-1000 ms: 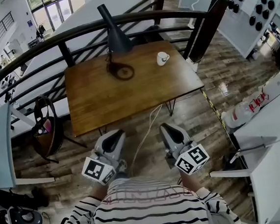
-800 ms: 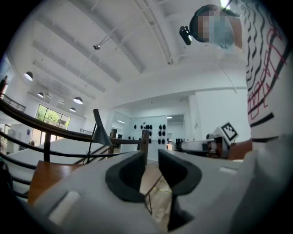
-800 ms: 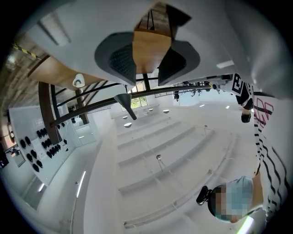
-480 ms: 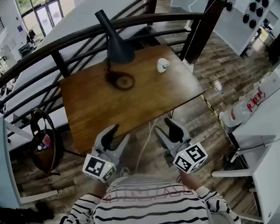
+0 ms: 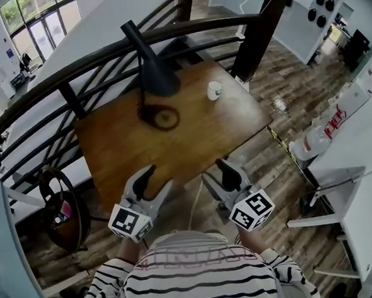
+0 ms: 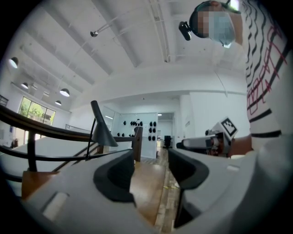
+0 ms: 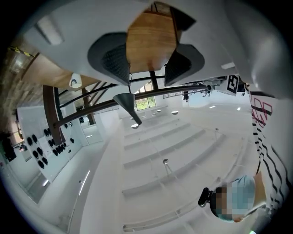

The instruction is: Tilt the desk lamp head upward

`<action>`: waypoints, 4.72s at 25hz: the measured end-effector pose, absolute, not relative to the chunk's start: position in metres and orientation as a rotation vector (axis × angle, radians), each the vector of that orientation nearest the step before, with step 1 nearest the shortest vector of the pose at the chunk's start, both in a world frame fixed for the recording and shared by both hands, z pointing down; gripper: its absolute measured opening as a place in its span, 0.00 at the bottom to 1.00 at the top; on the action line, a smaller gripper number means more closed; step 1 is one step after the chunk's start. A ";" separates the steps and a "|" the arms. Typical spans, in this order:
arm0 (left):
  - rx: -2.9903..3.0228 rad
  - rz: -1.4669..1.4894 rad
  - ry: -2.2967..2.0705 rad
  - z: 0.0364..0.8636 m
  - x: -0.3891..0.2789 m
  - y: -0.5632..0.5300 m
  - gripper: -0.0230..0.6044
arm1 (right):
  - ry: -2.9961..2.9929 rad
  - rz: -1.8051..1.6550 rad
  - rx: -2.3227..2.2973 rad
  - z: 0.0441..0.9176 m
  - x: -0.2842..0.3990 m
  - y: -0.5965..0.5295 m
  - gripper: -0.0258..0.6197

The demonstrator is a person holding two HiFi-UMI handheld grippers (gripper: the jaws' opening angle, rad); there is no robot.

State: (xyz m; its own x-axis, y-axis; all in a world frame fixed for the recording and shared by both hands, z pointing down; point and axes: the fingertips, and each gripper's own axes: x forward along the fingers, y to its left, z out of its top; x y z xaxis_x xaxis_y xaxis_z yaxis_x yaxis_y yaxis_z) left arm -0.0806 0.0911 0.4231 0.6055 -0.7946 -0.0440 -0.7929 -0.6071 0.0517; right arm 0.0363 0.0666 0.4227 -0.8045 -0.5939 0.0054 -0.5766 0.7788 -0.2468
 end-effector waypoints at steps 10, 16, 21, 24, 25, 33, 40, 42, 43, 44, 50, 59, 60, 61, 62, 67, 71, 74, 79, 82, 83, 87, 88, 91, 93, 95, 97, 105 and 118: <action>2.718 -0.069 -1.374 0.450 -0.086 0.054 0.39 | 2.899 -0.456 -0.976 0.445 0.037 0.031 0.39; 2.671 -0.058 -1.500 0.445 -0.074 0.026 0.39 | 2.933 -0.457 -0.848 0.444 0.047 -0.009 0.39; 2.603 -0.041 -1.629 0.442 -0.057 -0.004 0.39 | 2.954 -0.460 -0.726 0.440 0.063 -0.050 0.39; 2.577 -0.028 -1.676 0.445 -0.038 -0.023 0.39 | 2.966 -0.473 -0.671 0.441 0.080 -0.074 0.39; 2.567 -0.025 -1.692 0.447 -0.031 -0.030 0.39 | 2.972 -0.474 -0.652 0.441 0.086 -0.082 0.39; 2.455 -0.029 -1.825 0.463 0.013 -0.080 0.39 | 3.020 -0.474 -0.493 0.459 0.130 -0.142 0.38; 2.366 -0.023 -1.912 0.469 -0.007 -0.090 0.39 | 3.035 -0.507 -0.440 0.461 0.124 -0.157 0.38; 2.364 -0.043 -1.917 0.467 -0.020 -0.096 0.39 | 3.035 -0.509 -0.457 0.461 0.117 -0.161 0.38; 2.373 -0.048 -1.915 0.465 -0.025 -0.098 0.39 | 3.035 -0.507 -0.465 0.459 0.112 -0.162 0.38; 2.385 -0.046 -1.912 0.463 -0.031 -0.100 0.39 | 3.034 -0.506 -0.471 0.457 0.106 -0.163 0.38; 2.423 -0.032 -1.897 0.453 -0.093 -0.124 0.39 | 3.022 -0.487 -0.472 0.447 0.047 -0.170 0.38; 2.522 0.014 -1.831 0.436 -0.171 -0.167 0.39 | 2.997 -0.535 -0.540 0.448 -0.027 -0.197 0.38; 2.540 0.034 -1.819 0.435 -0.180 -0.174 0.39 | 2.994 -0.544 -0.547 0.450 -0.035 -0.201 0.38; 2.557 0.054 -1.808 0.433 -0.189 -0.180 0.39 | 2.993 -0.556 -0.555 0.451 -0.044 -0.204 0.38; 2.573 0.074 -1.798 0.432 -0.198 -0.187 0.39 | 2.991 -0.570 -0.563 0.452 -0.051 -0.207 0.38; 2.661 0.183 -1.735 0.440 -0.227 -0.225 0.39 | 2.977 -0.620 -0.584 0.463 -0.077 -0.226 0.38; 2.731 0.203 -1.644 0.448 -0.242 -0.256 0.39 | 2.963 -0.657 -0.612 0.465 -0.098 -0.241 0.38; 2.767 0.222 -1.586 0.460 -0.249 -0.280 0.39 | 2.951 -0.679 -0.611 0.466 -0.110 -0.250 0.39; 2.777 0.238 -1.519 0.484 -0.255 -0.318 0.39 | 2.917 -0.711 -0.618 0.466 -0.116 -0.260 0.37; 2.790 0.252 -1.473 0.499 -0.255 -0.337 0.39 | 2.894 -0.715 -0.612 0.468 -0.117 -0.263 0.36; 2.794 0.263 -1.461 0.504 -0.255 -0.344 0.39 | 2.890 -0.715 -0.614 0.468 -0.119 -0.265 0.35; 2.803 0.282 -1.426 0.516 -0.252 -0.369 0.41 | 2.875 -0.722 -0.637 0.468 -0.120 -0.270 0.36; 2.807 0.281 -1.417 0.518 -0.250 -0.375 0.42 | 2.873 -0.721 -0.642 0.469 -0.120 -0.271 0.36; 2.832 0.269 -1.388 0.521 -0.246 -0.389 0.42 | 2.871 -0.723 -0.645 0.471 -0.120 -0.271 0.35; 2.855 0.249 -1.370 0.520 -0.245 -0.397 0.40 | 2.870 -0.723 -0.647 0.472 -0.122 -0.273 0.36; 2.872 0.233 -1.357 0.519 -0.242 -0.403 0.32 | 2.868 -0.722 -0.650 0.473 -0.123 -0.275 0.35; 2.877 0.229 -1.347 0.518 -0.238 -0.407 0.19 | 2.863 -0.730 -0.663 0.474 -0.120 -0.277 0.38; 2.857 0.217 -1.341 0.519 -0.237 -0.407 0.09 | 2.872 -0.746 -0.668 0.478 -0.118 -0.281 0.36; 2.828 0.179 -1.333 0.517 -0.236 -0.408 0.09 | 2.837 -0.768 -0.617 0.476 -0.128 -0.288 0.41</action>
